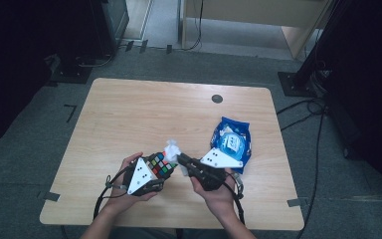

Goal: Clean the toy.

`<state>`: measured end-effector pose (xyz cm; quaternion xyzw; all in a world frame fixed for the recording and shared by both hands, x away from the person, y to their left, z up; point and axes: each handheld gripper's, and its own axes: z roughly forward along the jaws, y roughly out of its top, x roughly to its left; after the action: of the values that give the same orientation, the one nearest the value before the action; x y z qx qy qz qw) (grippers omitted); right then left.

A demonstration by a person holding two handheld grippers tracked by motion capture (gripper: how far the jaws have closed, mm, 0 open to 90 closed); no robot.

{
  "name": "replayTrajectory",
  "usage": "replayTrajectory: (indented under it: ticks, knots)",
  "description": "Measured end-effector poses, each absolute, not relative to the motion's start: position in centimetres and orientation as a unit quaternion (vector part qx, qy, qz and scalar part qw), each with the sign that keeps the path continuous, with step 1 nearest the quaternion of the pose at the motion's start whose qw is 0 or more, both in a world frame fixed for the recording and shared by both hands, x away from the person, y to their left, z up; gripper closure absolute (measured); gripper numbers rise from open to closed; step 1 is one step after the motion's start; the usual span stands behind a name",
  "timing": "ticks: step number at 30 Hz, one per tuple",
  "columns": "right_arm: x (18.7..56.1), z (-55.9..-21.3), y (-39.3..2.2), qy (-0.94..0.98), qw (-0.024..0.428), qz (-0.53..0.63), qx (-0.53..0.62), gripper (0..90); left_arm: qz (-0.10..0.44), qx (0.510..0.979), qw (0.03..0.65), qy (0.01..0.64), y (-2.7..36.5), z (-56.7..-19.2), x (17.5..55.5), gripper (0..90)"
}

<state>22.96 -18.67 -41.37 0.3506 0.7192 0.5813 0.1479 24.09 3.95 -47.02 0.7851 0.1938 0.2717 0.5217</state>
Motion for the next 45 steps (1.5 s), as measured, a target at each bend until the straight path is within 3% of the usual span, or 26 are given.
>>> replayTrajectory:
  ticks: [10, 18, 23, 28, 34, 45]
  knots:
    - [22.5, -42.6, -17.3, 0.725, 0.131, 0.583, 0.342, 88.0, 0.268, 0.788, 0.527, 0.17, 3.1, -46.8, 23.2, 34.2]
    - [23.9, -43.8, -18.6, 0.72, 0.15, 0.563, 0.377, 87.8, 0.272, 0.785, 0.53, 0.168, 3.5, -46.4, 23.1, 34.3]
    - [25.9, -46.7, -19.9, 0.74, 0.161, 0.494, 0.427, 87.8, 0.271, 0.774, 0.547, 0.169, 3.8, -45.9, 23.1, 34.3]
    - [25.7, -45.3, -21.0, 0.711, 0.155, 0.525, 0.443, 87.9, 0.275, 0.778, 0.536, 0.176, 4.0, -46.4, 23.4, 34.4]
    - [22.4, -40.9, -18.8, 0.705, 0.153, 0.597, 0.351, 87.8, 0.271, 0.779, 0.537, 0.175, 3.8, -46.4, 23.4, 34.3]
    - [22.8, -42.9, -18.0, 0.715, 0.136, 0.582, 0.364, 87.8, 0.271, 0.776, 0.542, 0.172, 3.8, -46.1, 23.2, 34.3]
